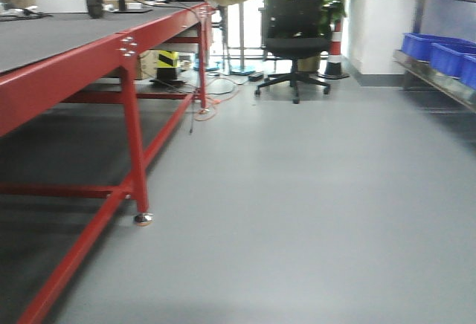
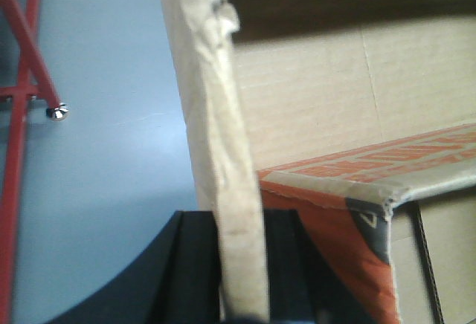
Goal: Stack two boxes on right shelf middle
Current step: 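Carry the held boxes while the base drives to the steel shelf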
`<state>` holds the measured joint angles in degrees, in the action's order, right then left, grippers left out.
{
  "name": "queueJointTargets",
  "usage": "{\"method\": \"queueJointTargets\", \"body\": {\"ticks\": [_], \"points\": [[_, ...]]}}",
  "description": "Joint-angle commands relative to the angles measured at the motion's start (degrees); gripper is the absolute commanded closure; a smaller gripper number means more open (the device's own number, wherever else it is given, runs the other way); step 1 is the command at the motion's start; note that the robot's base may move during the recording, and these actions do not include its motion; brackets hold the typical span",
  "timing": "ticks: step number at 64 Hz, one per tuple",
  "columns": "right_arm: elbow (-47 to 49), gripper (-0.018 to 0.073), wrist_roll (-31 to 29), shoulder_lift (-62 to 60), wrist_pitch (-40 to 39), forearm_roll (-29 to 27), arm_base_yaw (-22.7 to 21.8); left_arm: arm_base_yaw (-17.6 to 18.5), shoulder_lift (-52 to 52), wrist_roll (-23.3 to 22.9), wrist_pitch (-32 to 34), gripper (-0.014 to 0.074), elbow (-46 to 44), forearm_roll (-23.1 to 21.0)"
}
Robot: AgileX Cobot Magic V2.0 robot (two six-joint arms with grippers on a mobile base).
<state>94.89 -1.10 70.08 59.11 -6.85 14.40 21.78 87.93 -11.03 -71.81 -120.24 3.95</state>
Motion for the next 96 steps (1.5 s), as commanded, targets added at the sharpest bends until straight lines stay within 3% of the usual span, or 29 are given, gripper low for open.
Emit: {"method": "queueJointTargets", "body": {"ticks": [1,96], "points": [[0.74,0.0715,-0.25,-0.55,-2.59,1.1,-0.55,0.17,-0.98,0.34,1.84,0.0708,-0.75,-0.09],[0.74,0.0715,-0.25,-0.55,-2.59,1.1,-0.55,0.17,-0.98,0.34,1.84,0.0708,-0.75,-0.09]]}}
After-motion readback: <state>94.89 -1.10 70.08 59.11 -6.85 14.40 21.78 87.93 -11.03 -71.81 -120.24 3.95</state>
